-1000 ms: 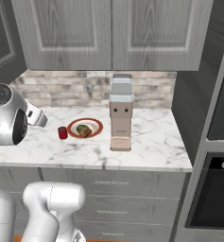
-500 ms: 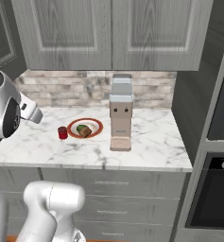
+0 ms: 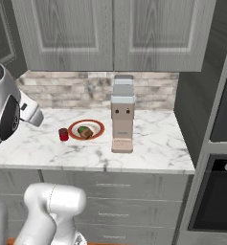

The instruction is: Pick the avocado and bread from the counter and place them on the plate. Then pick the jam from the cabinet and place it next to the plate. Lastly close the cabinet door.

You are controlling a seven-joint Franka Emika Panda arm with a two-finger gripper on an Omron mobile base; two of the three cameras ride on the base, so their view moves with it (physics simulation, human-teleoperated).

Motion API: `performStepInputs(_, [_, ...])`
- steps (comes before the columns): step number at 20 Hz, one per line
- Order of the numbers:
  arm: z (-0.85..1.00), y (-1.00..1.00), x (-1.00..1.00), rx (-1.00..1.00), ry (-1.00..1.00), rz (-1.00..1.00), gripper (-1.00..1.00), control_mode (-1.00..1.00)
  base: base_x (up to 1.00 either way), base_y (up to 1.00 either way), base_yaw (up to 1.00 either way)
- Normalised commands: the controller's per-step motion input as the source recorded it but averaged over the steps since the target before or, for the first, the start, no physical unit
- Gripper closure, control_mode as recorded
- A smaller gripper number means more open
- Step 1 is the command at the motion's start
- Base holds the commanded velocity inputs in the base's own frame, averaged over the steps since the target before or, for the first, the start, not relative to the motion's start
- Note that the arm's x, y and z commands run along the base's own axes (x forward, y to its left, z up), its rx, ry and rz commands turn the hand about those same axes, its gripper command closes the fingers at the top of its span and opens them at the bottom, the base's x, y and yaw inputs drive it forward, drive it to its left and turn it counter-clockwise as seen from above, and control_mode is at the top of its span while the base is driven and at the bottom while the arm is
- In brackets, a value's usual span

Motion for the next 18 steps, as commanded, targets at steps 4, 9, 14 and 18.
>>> performStepInputs(4, [0.11, -0.37, -0.51, 0.06, 0.00, 0.00, -1.00, -1.00, 0.00, 0.00, 0.00])
performStepInputs(9, [0.10, -0.35, -0.74, 0.05, -0.10, 0.01, -1.00, -1.00, 0.00, 0.00, 0.00])
performStepInputs(14, [0.08, -0.20, -0.71, 0.01, -0.13, 0.01, -1.00, -1.00, 0.00, 0.00, 0.00])
performStepInputs(18, [0.12, -0.07, -0.70, 0.00, -0.19, 0.03, -1.00, -1.00, 0.00, 0.00, 0.00])
